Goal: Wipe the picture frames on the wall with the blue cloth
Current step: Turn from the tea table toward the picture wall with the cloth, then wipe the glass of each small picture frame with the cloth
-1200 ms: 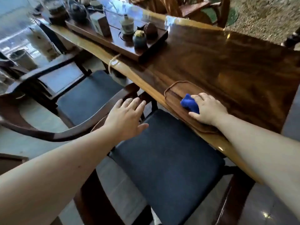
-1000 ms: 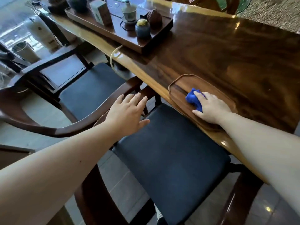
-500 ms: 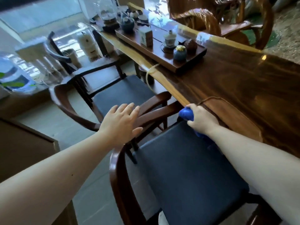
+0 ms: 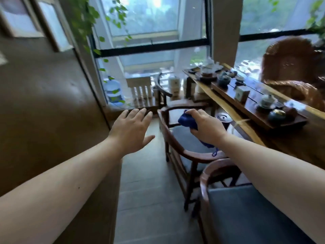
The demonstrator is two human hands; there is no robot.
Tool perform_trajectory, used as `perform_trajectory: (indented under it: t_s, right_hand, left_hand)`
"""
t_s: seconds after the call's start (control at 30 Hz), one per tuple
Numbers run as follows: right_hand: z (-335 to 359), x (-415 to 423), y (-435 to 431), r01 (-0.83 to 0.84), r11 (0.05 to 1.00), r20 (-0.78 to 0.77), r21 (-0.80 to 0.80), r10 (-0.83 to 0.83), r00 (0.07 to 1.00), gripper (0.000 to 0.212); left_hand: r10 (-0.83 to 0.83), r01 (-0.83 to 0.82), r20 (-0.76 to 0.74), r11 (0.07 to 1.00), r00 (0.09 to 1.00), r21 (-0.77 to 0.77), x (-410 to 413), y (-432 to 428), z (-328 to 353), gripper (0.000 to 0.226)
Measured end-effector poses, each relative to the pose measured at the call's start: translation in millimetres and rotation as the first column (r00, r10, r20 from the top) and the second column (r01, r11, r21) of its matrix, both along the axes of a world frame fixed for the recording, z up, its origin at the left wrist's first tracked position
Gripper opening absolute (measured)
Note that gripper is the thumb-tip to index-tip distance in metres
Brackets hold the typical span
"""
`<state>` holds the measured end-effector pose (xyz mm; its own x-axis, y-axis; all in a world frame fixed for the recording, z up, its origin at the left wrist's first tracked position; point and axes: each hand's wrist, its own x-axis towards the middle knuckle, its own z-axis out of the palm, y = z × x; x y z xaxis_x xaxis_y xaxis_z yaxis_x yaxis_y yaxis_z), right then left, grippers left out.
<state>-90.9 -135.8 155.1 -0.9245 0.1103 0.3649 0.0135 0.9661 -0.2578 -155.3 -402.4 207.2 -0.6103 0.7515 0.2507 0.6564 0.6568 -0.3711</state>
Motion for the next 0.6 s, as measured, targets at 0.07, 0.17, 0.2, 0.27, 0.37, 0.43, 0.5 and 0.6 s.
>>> perform_trajectory:
  t_s: [0.07, 0.17, 0.2, 0.27, 0.37, 0.43, 0.5, 0.6]
  right_hand:
    - [19, -19, -33, -0.065, 0.998, -0.040, 0.005, 0.065, 0.997, 0.056]
    - [46, -45, -78, -0.151, 0.988, -0.087, -0.015, 0.149, 0.985, 0.059]
    - [54, -54, -92, -0.187, 0.982, -0.110, -0.035, 0.183, 0.977, 0.059]
    - [71, -75, -123, -0.275, 0.958, -0.177, -0.086, 0.257, 0.950, 0.058]
    - [95, -109, -168, -0.408, 0.900, -0.269, -0.151, 0.360, 0.893, 0.056]
    - [111, -133, -194, -0.498, 0.850, -0.321, -0.171, 0.430, 0.844, 0.055]
    - [128, -160, -220, -0.576, 0.797, -0.362, -0.184, 0.489, 0.793, 0.054]
    - [152, -199, -252, -0.665, 0.721, -0.416, -0.197, 0.553, 0.722, 0.053]
  left_hand:
    - [0.051, -0.051, -0.055, 0.999, 0.997, 0.006, -3, -33, 20, 0.078]
    - [0.135, -0.133, -0.101, 0.991, 0.986, 0.028, -3, -74, 48, 0.078]
    - [0.161, -0.158, -0.112, 0.987, 0.981, 0.030, -3, -86, 56, 0.077]
    - [0.212, -0.209, -0.146, 0.977, 0.966, 0.035, -4, -108, 72, 0.077]
    - [0.282, -0.278, -0.205, 0.959, 0.937, 0.048, -7, -133, 93, 0.075]
    - [0.323, -0.324, -0.252, 0.945, 0.912, 0.040, -10, -145, 106, 0.076]
    - [0.379, -0.384, -0.293, 0.922, 0.878, 0.045, -16, -158, 123, 0.076]
    - [0.460, -0.467, -0.337, 0.882, 0.822, 0.064, -27, -178, 153, 0.075]
